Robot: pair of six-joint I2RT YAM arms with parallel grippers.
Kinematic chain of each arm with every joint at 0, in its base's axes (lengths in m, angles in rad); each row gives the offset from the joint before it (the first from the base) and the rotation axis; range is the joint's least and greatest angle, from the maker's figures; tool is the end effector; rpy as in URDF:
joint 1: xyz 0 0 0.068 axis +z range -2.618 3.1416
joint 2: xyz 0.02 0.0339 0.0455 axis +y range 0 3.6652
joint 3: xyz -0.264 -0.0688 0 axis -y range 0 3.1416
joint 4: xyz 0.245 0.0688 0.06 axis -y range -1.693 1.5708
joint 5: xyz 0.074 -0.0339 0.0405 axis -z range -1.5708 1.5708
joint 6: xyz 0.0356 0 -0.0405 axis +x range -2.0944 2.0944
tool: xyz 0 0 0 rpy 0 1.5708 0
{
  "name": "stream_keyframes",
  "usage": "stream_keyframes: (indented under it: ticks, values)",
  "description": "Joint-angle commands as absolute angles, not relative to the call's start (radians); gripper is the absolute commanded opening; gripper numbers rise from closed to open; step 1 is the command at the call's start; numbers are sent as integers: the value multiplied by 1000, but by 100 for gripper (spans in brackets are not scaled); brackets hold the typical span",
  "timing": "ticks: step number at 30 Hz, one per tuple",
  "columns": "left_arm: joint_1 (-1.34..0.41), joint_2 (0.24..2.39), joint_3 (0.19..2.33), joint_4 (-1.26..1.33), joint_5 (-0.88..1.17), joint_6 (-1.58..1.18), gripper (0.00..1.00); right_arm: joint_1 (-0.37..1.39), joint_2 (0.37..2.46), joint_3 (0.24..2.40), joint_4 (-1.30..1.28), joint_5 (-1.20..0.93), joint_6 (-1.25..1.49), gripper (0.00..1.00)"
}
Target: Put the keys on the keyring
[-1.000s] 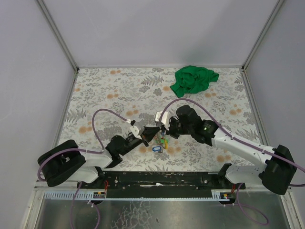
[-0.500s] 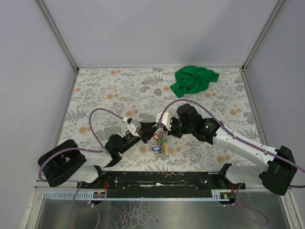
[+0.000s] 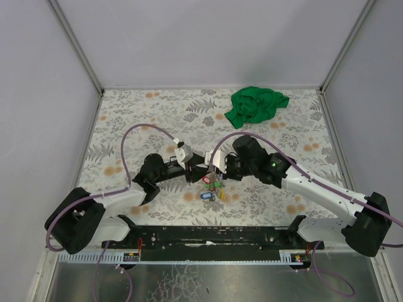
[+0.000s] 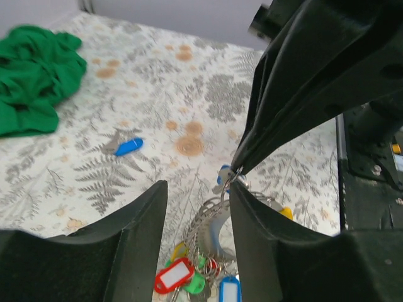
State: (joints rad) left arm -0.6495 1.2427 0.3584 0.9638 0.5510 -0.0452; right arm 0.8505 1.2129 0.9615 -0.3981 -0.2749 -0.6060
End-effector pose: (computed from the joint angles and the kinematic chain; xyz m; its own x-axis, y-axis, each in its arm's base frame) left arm 0.1804 -0.1604 0.2202 0.0211 -0.0644 -0.9977 0.9328 0.3604 -0.0035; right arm 0.1682 0.2063 0.2925 0.1654 -0.6427 -0.7481 -0.9390 0.1293 -0.3187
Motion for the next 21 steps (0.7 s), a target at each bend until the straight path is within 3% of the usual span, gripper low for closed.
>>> stream_keyframes:
  ticks: [1,13,21]
  values:
    - [-597,1308,431,838,780,-28,44,845,1200,1012,-399,-306,-648,0]
    - [-591,1416,526,780,916,-11,42,846,1204,1017,-409,-340,-665,0]
    - [-591,1456,552,771,960,-16,33,847,1206,1022,-416,-350,-665,0]
